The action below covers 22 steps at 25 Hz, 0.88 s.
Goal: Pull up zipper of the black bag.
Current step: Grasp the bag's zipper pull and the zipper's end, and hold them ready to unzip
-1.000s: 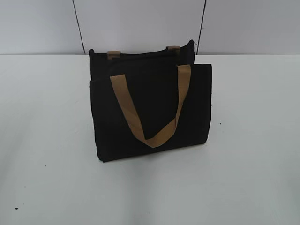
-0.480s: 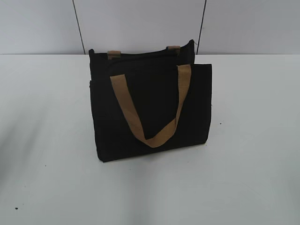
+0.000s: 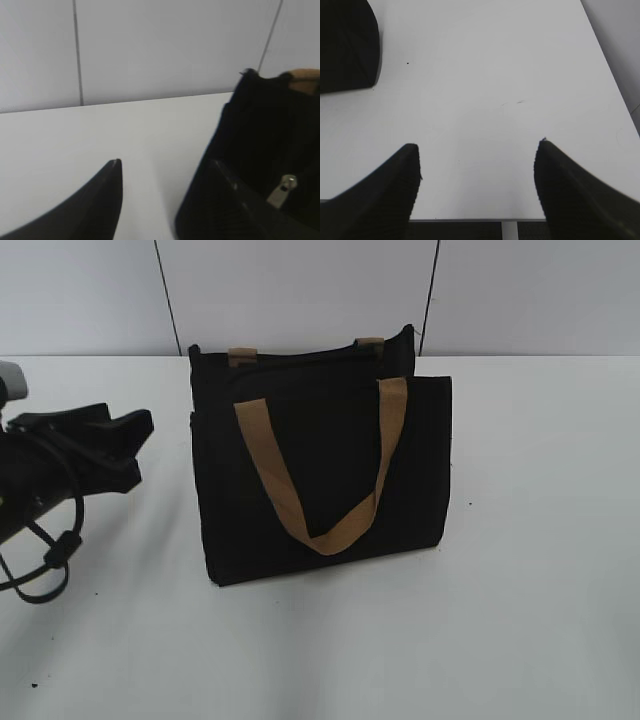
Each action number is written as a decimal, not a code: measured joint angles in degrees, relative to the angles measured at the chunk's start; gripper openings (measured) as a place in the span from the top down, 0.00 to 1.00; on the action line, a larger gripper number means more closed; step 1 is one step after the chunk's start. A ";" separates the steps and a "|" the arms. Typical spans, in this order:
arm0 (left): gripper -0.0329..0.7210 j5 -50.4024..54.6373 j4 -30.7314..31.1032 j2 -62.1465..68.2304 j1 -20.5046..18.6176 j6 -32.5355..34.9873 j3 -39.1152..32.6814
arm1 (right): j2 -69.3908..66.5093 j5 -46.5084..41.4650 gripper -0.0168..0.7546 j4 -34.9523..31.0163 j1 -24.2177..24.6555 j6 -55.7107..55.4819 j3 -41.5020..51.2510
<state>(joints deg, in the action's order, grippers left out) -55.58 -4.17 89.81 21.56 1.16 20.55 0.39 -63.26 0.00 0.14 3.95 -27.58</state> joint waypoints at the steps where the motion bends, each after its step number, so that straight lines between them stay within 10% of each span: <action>1: 0.40 -2.81 2.46 2.48 0.04 -2.51 0.00 | 0.00 0.00 0.27 0.00 0.00 0.00 0.00; 22: 0.42 -7.07 23.52 25.43 0.04 -6.99 9.76 | 0.00 0.00 0.27 0.00 0.00 0.00 0.00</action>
<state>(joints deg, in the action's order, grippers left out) -62.65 19.35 115.24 21.60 -5.82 30.31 0.39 -63.26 0.00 0.14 3.95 -27.58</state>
